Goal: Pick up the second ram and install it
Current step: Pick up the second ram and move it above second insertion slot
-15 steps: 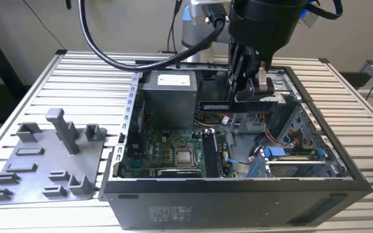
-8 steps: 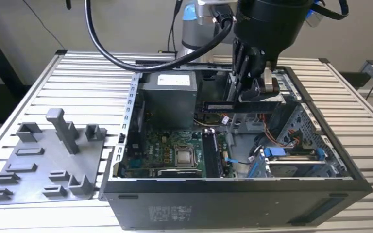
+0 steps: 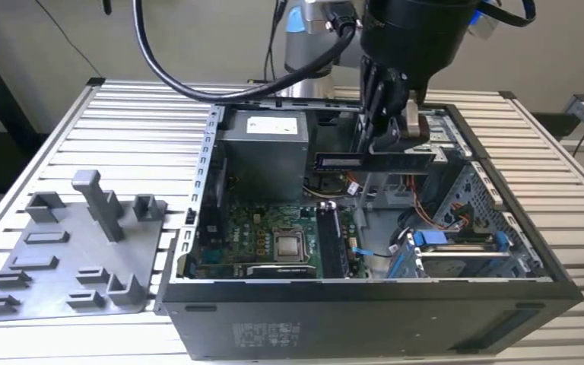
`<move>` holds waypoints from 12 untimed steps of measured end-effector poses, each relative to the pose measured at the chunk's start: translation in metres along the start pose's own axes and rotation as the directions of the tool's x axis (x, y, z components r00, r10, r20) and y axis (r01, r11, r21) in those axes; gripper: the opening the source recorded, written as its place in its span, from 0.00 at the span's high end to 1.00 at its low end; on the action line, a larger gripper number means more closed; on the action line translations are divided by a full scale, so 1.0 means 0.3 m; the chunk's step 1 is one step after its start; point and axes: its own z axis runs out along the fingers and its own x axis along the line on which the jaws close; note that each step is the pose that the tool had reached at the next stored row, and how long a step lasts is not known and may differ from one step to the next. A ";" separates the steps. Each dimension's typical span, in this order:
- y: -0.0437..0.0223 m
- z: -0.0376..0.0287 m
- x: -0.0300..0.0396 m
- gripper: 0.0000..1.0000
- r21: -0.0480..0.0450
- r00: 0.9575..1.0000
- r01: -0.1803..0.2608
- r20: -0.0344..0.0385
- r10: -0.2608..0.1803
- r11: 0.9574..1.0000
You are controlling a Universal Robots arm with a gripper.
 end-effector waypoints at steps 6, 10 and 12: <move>0.002 0.003 -0.064 0.86 0.000 1.000 -0.001 0.000 0.001 1.000; 0.002 0.005 -0.103 0.86 0.000 1.000 -0.001 0.000 0.001 1.000; 0.002 0.006 -0.122 0.86 0.000 1.000 -0.001 0.000 0.001 1.000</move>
